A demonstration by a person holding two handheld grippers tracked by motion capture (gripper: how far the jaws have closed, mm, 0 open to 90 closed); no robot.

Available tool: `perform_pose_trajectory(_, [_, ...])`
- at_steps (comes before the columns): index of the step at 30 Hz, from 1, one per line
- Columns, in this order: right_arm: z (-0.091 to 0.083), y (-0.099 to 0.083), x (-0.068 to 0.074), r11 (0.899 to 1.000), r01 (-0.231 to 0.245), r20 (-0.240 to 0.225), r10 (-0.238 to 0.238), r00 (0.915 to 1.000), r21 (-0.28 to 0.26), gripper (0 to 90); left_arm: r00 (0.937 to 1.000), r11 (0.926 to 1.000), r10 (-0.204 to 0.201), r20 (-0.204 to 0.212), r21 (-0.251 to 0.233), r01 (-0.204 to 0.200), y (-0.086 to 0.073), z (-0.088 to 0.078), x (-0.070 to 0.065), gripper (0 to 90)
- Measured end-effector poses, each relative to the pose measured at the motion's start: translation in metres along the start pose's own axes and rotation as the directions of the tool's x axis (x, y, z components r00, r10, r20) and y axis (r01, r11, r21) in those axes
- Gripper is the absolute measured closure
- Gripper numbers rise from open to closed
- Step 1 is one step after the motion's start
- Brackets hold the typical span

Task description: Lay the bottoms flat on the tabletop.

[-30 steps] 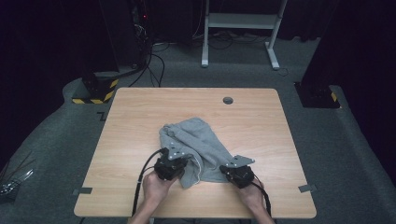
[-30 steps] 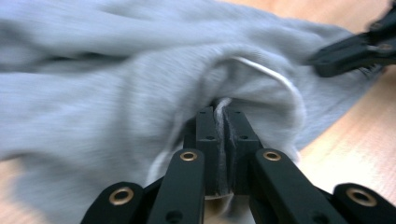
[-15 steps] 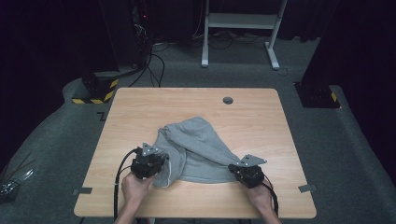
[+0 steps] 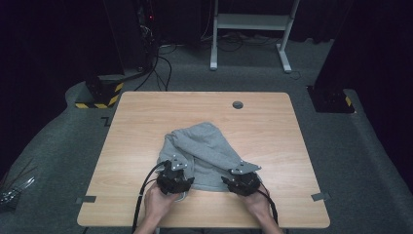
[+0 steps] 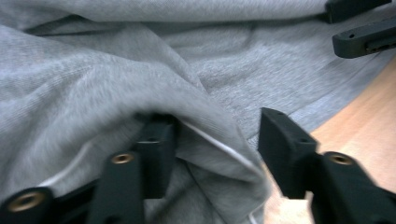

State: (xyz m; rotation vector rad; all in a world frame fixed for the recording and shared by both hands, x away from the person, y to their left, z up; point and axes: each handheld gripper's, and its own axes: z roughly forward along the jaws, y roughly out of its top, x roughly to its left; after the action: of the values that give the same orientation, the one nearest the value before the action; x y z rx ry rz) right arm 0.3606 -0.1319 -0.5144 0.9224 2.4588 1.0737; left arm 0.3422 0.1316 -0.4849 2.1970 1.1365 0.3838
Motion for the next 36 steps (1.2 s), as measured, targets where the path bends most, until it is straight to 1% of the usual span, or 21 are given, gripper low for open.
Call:
perform_pose_trajectory(3, [0.006, 0.001, 0.002, 1.000, 0.000, -0.032, 0.001, 0.9995, 0.015, 61.9, 0.9999, 0.9999, 0.015, -0.006, 0.002, -0.015, 0.003, 0.000, 0.003, 69.9])
perform_pose_trajectory(4, [0.010, 0.001, 0.003, 1.000, 0.008, -0.044, -0.007, 0.9990, 0.025, 66.9, 0.9998, 0.9998, 0.021, -0.006, 0.006, -0.021, 0.003, 0.000, 0.004, 77.8])
perform_pose_trajectory(5, [0.010, 0.001, 0.003, 1.000, 0.008, -0.044, -0.007, 0.9990, 0.025, 66.9, 0.9998, 0.9998, 0.019, -0.006, 0.006, -0.019, 0.004, -0.001, 0.005, 77.8])
perform_pose_trajectory(6, [0.010, 0.002, 0.002, 0.999, 0.021, -0.042, -0.019, 0.9989, 0.033, 75.3, 0.9998, 0.9998, 0.020, -0.008, 0.005, -0.020, 0.004, -0.002, 0.006, 82.5])
perform_pose_trajectory(7, [0.010, 0.002, 0.002, 0.999, 0.021, -0.042, -0.019, 0.9989, 0.033, 75.3, 0.9999, 0.9999, 0.016, -0.005, 0.001, -0.016, 0.005, -0.003, 0.007, 82.5])
perform_pose_trajectory(9, [0.009, 0.002, 0.001, 0.999, 0.028, -0.050, -0.026, 0.9984, 0.033, 84.8, 0.9999, 0.9998, 0.012, -0.009, -0.015, -0.012, 0.005, -0.006, 0.009, 83.8])
perform_pose_trajectory(12, [0.008, 0.004, 0.003, 0.996, 0.071, -0.056, -0.068, 0.9961, 0.055, 88.2, 0.9999, 0.9990, -0.009, -0.012, -0.044, 0.008, 0.008, -0.013, 0.015, 84.2])
perform_pose_trajectory(15, [0.007, 0.006, 0.005, 0.993, 0.095, -0.059, -0.091, 0.9941, 0.070, 88.4, 0.9993, 0.9968, -0.014, -0.034, -0.079, 0.011, 0.012, -0.025, 0.022, 84.3])
perform_pose_trajectory(17, [0.002, 0.005, 0.002, 0.995, 0.077, -0.066, -0.074, 0.9951, 0.055, 88.4, 0.9985, 0.9947, -0.023, -0.050, -0.102, 0.018, 0.014, -0.033, 0.028, 84.3])
perform_pose_trajectory(18, [-0.004, 0.004, -0.002, 0.998, 0.053, -0.063, -0.051, 0.9967, 0.034, 88.4, 0.9979, 0.9932, -0.032, -0.057, -0.113, 0.026, 0.014, -0.038, 0.032, 84.3])
perform_pose_trajectory(19, [-0.004, 0.004, -0.002, 0.998, 0.053, -0.063, -0.051, 0.9967, 0.034, 88.4, 0.9970, 0.9916, -0.044, -0.064, -0.125, 0.036, 0.014, -0.043, 0.036, 84.3])
perform_pose_trajectory(21, [-0.015, 0.003, -0.009, 0.999, 0.041, -0.047, -0.040, 0.9981, 0.012, 88.4, 0.9941, 0.9890, -0.068, -0.084, -0.137, 0.056, 0.012, -0.051, 0.047, 84.2])
perform_pose_trajectory(24, [-0.028, -0.001, -0.018, 1.000, 0.009, -0.046, -0.010, 0.9989, -0.009, 88.4, 0.9887, 0.9913, -0.069, -0.133, -0.120, 0.053, 0.008, -0.058, 0.058, 84.1])
perform_pose_trajectory(26, [-0.038, -0.006, -0.027, 0.999, -0.009, -0.023, 0.008, 0.9997, -0.031, 88.4, 0.9803, 0.9933, -0.079, -0.181, -0.097, 0.062, 0.003, -0.060, 0.071, 84.1])
perform_pose_trajectory(27, [-0.038, -0.006, -0.027, 0.999, -0.009, -0.023, 0.008, 0.9997, -0.031, 88.4, 0.9803, 0.9933, -0.079, -0.181, -0.097, 0.062, 0.003, -0.060, 0.071, 84.0])
perform_pose_trajectory(30, [-0.041, -0.010, -0.032, 0.999, -0.024, -0.003, 0.024, 0.9997, -0.026, 88.0, 0.9712, 0.9953, -0.093, -0.219, -0.045, 0.085, -0.002, -0.053, 0.082, 83.2])
perform_pose_trajectory(31, [-0.039, -0.011, -0.032, 1.000, -0.026, -0.003, 0.026, 0.9997, -0.018, 87.6, 0.9696, 0.9942, -0.106, -0.221, -0.046, 0.098, -0.003, -0.052, 0.083, 81.1])
perform_pose_trajectory(33, [-0.038, -0.012, -0.030, 1.000, -0.025, -0.005, 0.025, 0.9997, -0.013, 84.6, 0.9694, 0.9916, -0.126, -0.211, -0.055, 0.117, -0.007, -0.051, 0.079, 70.9])
perform_pose_trajectory(34, [-0.036, -0.012, -0.028, 1.000, -0.023, -0.007, 0.023, 0.9997, -0.013, 82.2, 0.9712, 0.9911, -0.128, -0.201, -0.063, 0.117, -0.008, -0.052, 0.075, 65.6])
perform_pose_trajectory(35, [-0.035, -0.011, -0.026, 1.000, -0.022, -0.012, 0.022, 0.9997, -0.015, 79.7, 0.9744, 0.9905, -0.127, -0.185, -0.074, 0.115, -0.008, -0.053, 0.069, 60.7])
perform_pose_trajectory(36, [-0.034, -0.011, -0.023, 1.000, -0.017, -0.015, 0.017, 0.9997, -0.021, 76.8, 0.9812, 0.9920, -0.109, -0.159, -0.081, 0.097, -0.009, -0.054, 0.060, 56.7])
